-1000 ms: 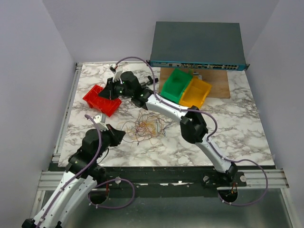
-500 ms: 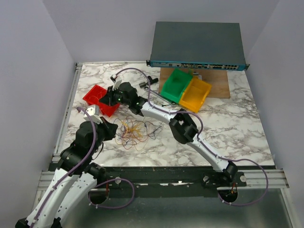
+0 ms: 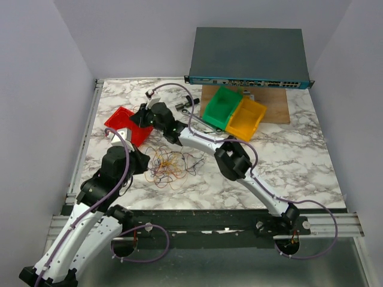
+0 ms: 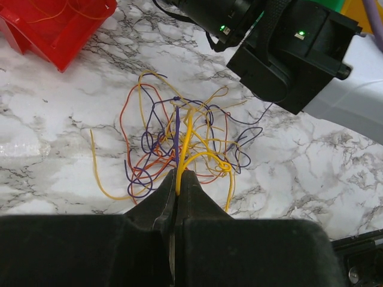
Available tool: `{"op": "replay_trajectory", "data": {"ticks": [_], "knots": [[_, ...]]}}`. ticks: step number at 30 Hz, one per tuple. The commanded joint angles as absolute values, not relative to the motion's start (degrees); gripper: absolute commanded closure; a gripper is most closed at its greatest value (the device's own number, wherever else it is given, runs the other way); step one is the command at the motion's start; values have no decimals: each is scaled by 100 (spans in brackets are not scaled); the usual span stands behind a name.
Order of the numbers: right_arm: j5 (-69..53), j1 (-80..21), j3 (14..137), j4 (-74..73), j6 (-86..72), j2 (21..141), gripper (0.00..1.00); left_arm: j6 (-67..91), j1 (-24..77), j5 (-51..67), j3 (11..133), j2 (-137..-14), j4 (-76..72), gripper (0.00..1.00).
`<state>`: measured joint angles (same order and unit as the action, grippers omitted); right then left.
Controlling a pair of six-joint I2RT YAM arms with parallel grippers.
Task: Untangle the cables
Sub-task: Place the cable in the bin.
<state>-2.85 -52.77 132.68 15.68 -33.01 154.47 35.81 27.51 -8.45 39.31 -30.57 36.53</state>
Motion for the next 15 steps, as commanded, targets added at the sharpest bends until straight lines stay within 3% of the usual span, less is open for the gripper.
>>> {"op": "replay_trajectory", "data": {"ticks": [1,15], "knots": [[159,-5265,13089,1776,-3270,14821,99,3442,2763,-861,3994,-3064,3595,100],[44,-5219,12636,1619,-3150,14326,99,3354,2763,-916,4069,-3108,3619,100]]}}
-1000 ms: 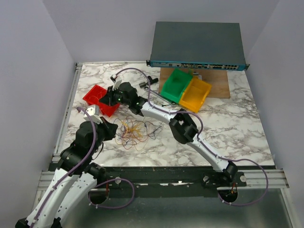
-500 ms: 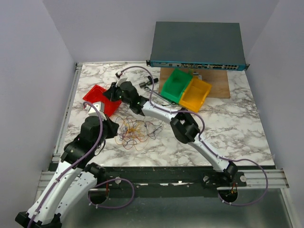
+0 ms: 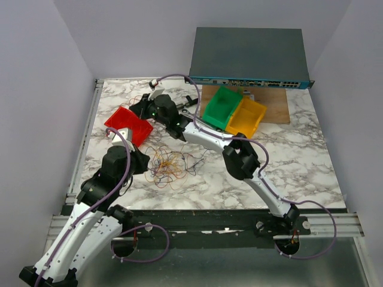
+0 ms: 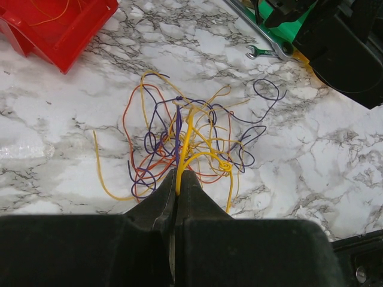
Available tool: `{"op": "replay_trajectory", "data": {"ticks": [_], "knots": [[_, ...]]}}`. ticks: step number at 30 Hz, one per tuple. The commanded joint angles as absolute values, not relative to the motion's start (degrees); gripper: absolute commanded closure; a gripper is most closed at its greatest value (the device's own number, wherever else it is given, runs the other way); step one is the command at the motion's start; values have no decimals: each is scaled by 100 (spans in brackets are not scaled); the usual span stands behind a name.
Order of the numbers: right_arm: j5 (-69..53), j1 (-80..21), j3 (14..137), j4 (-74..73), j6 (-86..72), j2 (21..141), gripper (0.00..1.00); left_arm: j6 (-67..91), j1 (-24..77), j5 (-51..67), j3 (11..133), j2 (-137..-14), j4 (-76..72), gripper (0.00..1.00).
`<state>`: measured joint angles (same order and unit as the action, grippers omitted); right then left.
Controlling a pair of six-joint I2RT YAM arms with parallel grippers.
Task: Untangle the cables
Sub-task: Place the cable in the bin.
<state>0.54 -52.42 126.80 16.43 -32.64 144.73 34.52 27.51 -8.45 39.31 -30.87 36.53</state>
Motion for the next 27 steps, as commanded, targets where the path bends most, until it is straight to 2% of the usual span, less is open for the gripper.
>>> {"op": "replay_trajectory", "data": {"ticks": [1,16,27], "knots": [[-133,-5212,12652,1618,-3147,14335,99,3357,2768,-908,4069,-3107,3615,100],[-533,-5214,13019,1652,-2897,13694,99,3305,2768,-920,4047,-3085,3597,100],[-636,-5212,12920,1569,-2865,13833,99,3270,2768,-896,4060,-3098,3571,100]]}}
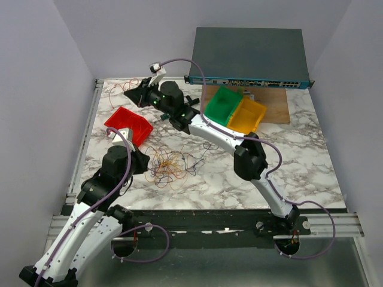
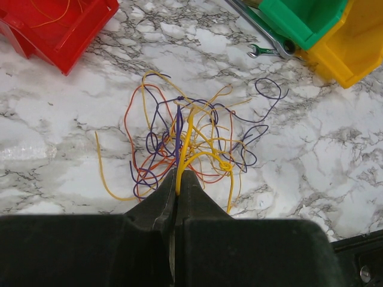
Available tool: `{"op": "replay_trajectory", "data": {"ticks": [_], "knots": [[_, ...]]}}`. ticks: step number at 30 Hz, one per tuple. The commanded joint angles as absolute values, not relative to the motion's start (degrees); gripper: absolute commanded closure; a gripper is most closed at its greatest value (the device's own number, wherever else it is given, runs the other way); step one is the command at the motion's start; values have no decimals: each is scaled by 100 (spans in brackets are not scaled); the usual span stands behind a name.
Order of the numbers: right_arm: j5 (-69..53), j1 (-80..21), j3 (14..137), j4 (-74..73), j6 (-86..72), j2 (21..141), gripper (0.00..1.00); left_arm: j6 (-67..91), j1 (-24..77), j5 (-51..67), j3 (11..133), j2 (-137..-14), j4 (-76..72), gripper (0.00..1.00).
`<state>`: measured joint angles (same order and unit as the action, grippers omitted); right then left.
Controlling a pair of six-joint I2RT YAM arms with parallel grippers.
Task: Untangle the cables
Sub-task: Place the cable in the bin.
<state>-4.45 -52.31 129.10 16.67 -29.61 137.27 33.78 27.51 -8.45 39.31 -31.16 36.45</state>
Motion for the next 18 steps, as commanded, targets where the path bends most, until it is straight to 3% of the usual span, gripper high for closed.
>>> {"op": "replay_trajectory", "data": {"ticks": [1,18], "knots": [[-645,-5212,12933,1560,-2881,13893,99,3261,2761,-905,4069,-3094,3570,100],[-431,-5324,13445,1063,-3001,15058,99,3165,2764,-914,4021,-3135,3516,100]]}}
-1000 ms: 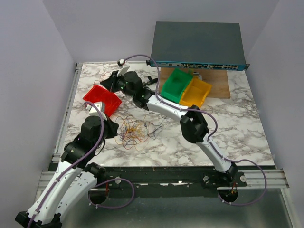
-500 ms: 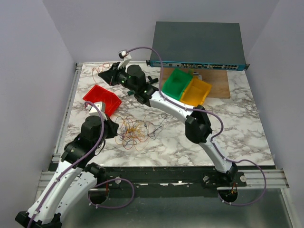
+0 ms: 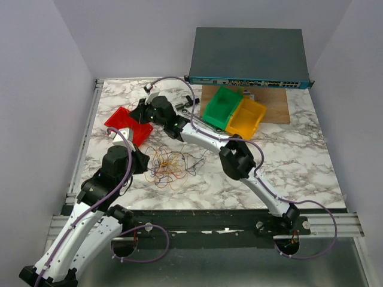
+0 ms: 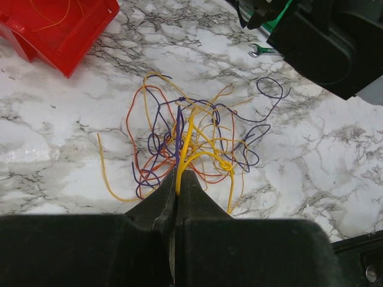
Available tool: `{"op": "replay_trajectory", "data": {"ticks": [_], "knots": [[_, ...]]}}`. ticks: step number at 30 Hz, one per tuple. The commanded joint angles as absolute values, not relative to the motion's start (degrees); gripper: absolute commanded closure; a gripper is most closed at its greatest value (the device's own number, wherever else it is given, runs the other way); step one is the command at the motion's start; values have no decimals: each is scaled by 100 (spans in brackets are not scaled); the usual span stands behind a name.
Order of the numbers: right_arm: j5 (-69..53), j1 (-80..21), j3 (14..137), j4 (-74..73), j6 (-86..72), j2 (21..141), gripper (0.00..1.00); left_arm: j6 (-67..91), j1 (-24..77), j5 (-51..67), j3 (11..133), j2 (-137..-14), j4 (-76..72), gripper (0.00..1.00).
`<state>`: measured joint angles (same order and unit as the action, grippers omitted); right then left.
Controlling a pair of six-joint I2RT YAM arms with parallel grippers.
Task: Untangle the cables
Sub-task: Place the cable in the bin.
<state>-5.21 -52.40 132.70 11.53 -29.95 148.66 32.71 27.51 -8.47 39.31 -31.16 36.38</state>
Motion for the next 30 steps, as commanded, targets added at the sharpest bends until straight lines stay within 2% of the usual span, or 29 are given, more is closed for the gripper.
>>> {"op": "replay_trajectory", "data": {"ticks": [1,10,20,30], "knots": [[-399,-5350,13451,1065,-3016,15100,99,3160,2768,-906,4019,-3141,3508,100],[-515,-5550,13844,1009,-2984,15407,99,3114,2768,-876,4006,-3180,3482,100],[-430,-5579,13922,932,-2609,15074,99,3089,2763,-905,3991,-3142,3489,100],[-685,-5550,13806,1226,-3110,15537,99,3085,2763,-922,3992,-3138,3515,100]]}}
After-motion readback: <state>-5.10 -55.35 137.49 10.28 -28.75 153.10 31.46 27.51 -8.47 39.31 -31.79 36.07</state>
